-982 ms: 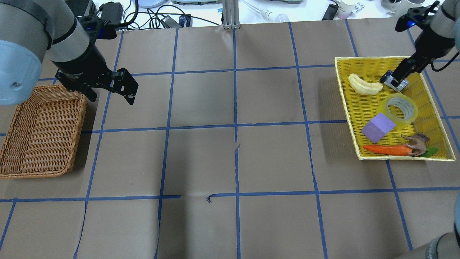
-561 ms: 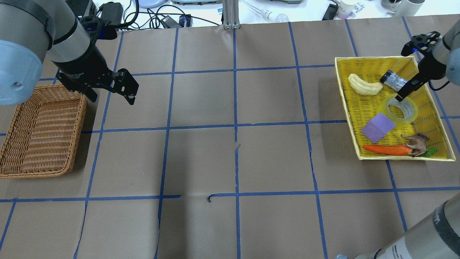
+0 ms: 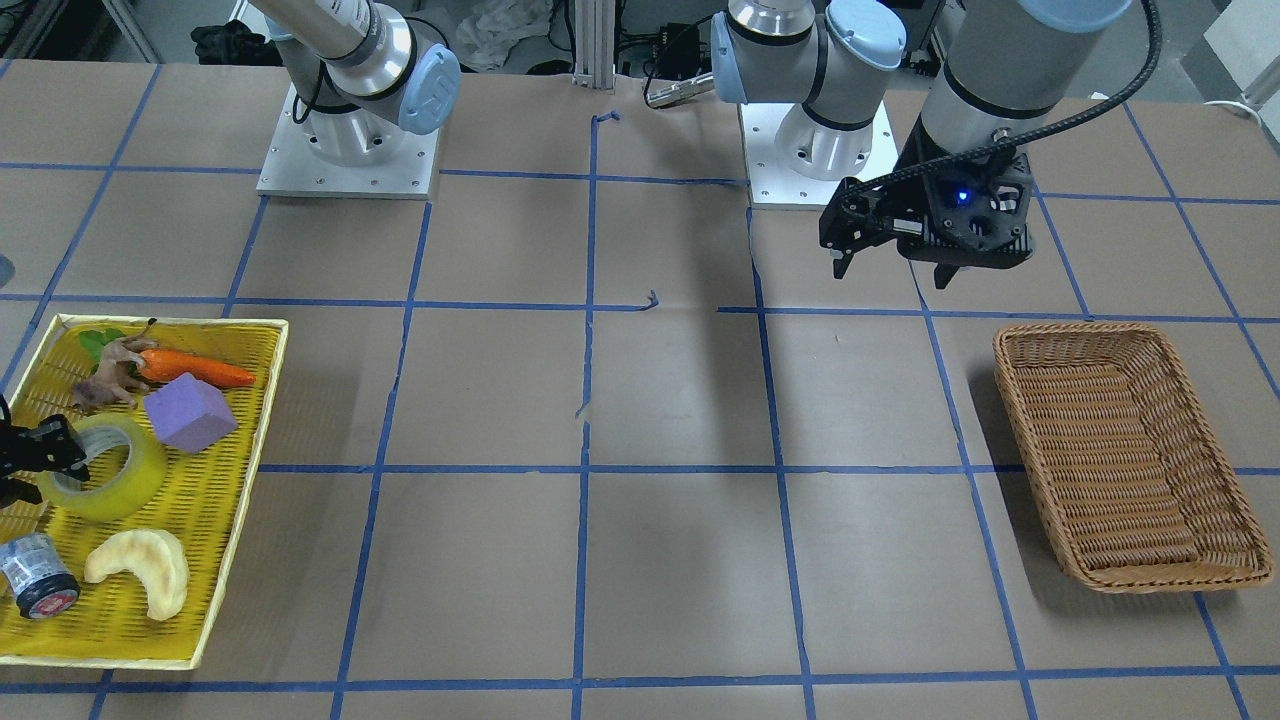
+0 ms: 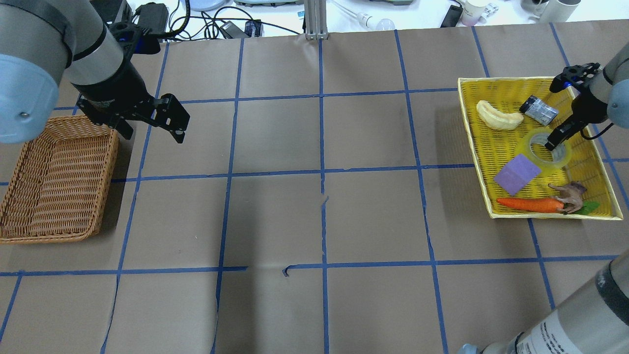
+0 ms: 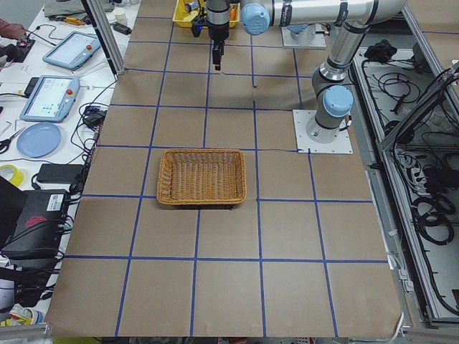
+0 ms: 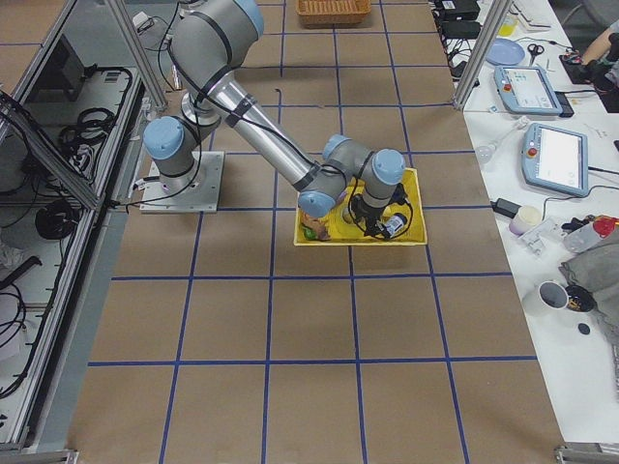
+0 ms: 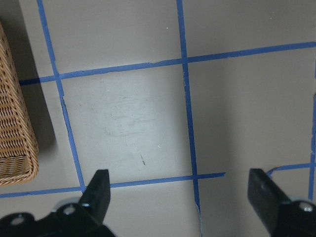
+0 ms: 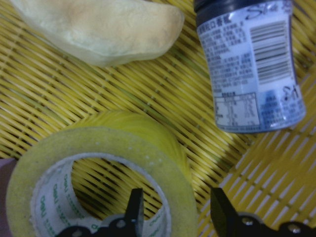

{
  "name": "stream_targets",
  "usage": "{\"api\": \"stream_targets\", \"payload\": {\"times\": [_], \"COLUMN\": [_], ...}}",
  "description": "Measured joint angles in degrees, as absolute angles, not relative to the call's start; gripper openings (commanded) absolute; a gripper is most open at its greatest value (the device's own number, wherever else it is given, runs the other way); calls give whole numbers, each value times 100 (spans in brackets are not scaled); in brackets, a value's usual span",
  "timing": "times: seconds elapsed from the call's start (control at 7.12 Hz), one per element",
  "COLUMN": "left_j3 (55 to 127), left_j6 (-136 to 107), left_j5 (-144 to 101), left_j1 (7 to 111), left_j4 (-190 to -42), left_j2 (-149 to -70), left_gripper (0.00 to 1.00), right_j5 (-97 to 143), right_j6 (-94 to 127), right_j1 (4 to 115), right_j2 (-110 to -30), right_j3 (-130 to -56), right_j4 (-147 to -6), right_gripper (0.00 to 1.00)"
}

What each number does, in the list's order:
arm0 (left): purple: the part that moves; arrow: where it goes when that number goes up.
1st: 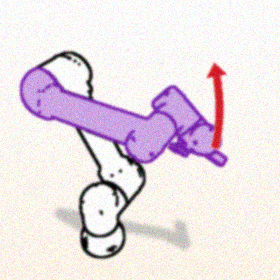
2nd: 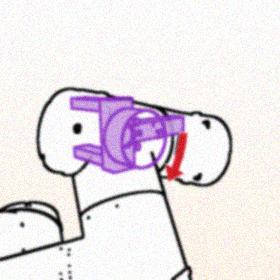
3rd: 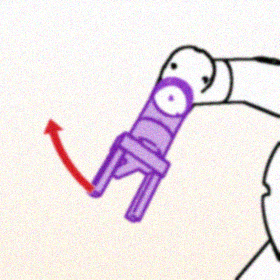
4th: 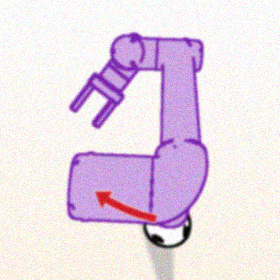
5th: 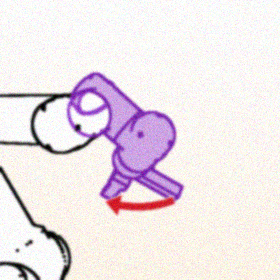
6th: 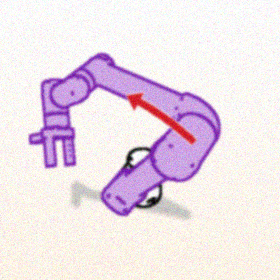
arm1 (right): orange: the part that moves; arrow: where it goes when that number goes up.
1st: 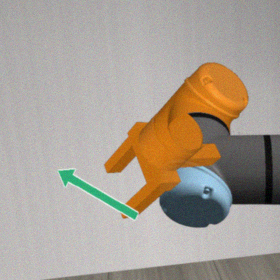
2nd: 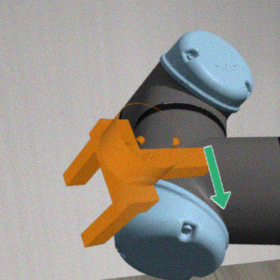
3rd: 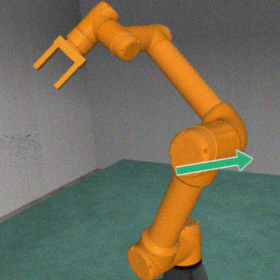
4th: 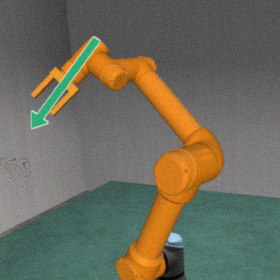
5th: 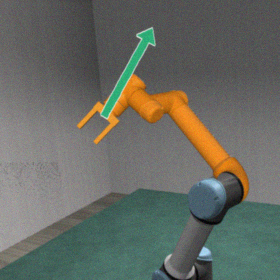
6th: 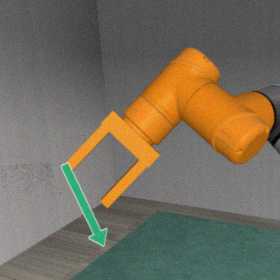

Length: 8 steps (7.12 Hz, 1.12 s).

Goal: Transfer tape with both arms
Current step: 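Reach the right gripper down into the yellow basket onto the yellow tape roll, then grasp the tape roll with the right gripper and carry it to table center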

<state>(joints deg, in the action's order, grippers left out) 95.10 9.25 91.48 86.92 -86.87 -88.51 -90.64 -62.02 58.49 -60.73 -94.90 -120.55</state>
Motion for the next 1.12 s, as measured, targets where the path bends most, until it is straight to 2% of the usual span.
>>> {"api": "stream_targets", "payload": {"times": [0.42, 0.7, 1.12], "left_j3": [9510, 9509, 9502], "left_j6": [925, 931, 938], "left_j5": [9155, 9158, 9236], "left_j1": [8692, 8692, 8687], "left_j4": [-8692, -8691, -8676], "left_j2": [-8851, -8850, -8846], "left_gripper": [100, 100, 100], "right_j5": [-9096, -9050, -9014], "right_j6": [-6164, -6060, -5008], "right_j1": [5861, 6046, 7246], "right_j2": [-6165, -6464, -6572], "right_j3": [-9411, -9053, -8195], "right_j4": [-11919, -11529, -10846], "right_gripper": [0, 0, 0]}}
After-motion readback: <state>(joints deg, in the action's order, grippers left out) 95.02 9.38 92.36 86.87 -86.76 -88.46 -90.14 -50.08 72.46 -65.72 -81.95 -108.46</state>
